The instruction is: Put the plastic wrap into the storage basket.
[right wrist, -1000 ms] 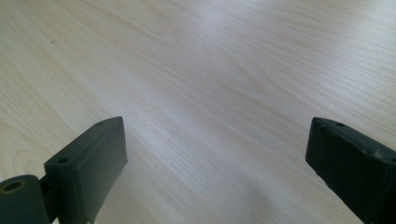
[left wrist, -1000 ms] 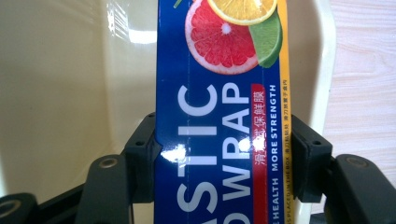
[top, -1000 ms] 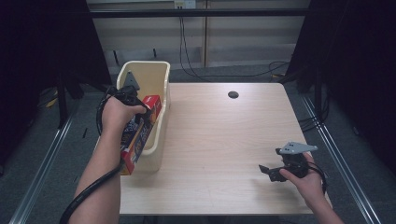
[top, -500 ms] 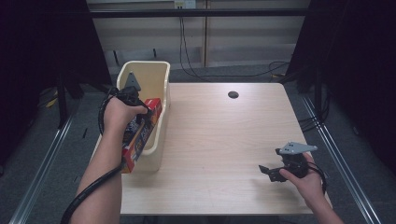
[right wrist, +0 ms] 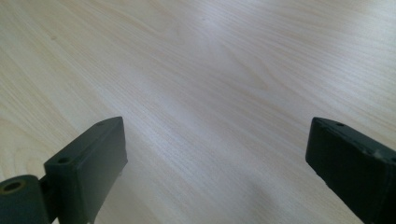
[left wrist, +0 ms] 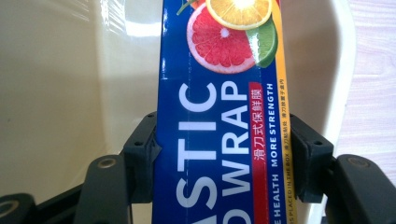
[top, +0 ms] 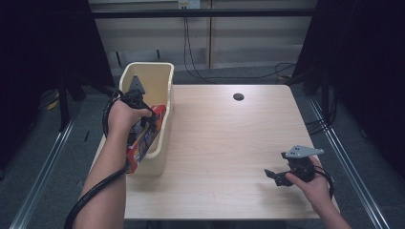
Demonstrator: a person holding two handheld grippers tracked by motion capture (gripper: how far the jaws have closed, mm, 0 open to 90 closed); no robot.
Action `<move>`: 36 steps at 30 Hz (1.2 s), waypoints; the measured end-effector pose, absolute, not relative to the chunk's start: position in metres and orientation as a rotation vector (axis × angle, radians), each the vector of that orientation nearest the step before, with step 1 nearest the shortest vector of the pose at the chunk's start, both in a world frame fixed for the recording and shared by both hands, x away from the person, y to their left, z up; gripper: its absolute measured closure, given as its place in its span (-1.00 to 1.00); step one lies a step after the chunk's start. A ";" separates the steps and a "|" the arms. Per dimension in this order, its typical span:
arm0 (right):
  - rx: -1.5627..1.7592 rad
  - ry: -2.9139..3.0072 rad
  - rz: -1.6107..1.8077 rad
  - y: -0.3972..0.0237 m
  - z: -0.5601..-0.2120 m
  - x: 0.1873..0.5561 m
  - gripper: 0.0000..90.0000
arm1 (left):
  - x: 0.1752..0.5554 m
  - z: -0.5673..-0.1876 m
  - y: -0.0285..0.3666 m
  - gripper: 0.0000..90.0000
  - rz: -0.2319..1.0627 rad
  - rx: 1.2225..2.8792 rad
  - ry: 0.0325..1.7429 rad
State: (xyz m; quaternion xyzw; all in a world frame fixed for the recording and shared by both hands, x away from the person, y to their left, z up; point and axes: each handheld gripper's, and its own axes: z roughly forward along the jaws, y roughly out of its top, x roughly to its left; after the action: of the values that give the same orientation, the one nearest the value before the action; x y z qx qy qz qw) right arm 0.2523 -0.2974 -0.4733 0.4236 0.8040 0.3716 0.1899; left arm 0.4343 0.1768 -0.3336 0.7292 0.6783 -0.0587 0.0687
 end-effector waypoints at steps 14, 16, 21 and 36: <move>1.178 2.271 1.049 -0.297 -0.474 0.253 -0.89 | 0.433 -0.319 0.181 -0.16 -0.180 2.117 2.024; 1.183 2.268 1.043 -0.296 -0.473 0.252 -0.89 | 0.432 -0.315 0.181 -0.18 -0.173 2.100 2.020; 1.187 2.264 1.042 -0.296 -0.473 0.252 -0.89 | 0.428 -0.308 0.180 -0.25 -0.150 2.101 1.998; 1.180 2.257 1.041 -0.296 -0.471 0.250 -0.89 | 0.417 -0.277 0.154 -0.27 -0.169 2.096 1.821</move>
State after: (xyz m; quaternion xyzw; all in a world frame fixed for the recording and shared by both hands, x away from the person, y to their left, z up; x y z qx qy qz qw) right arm 0.2499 -0.2957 -0.4708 0.4207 0.8047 0.3712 0.1941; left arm 0.4169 0.1540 -0.2770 0.7412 0.6442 -0.0599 0.1789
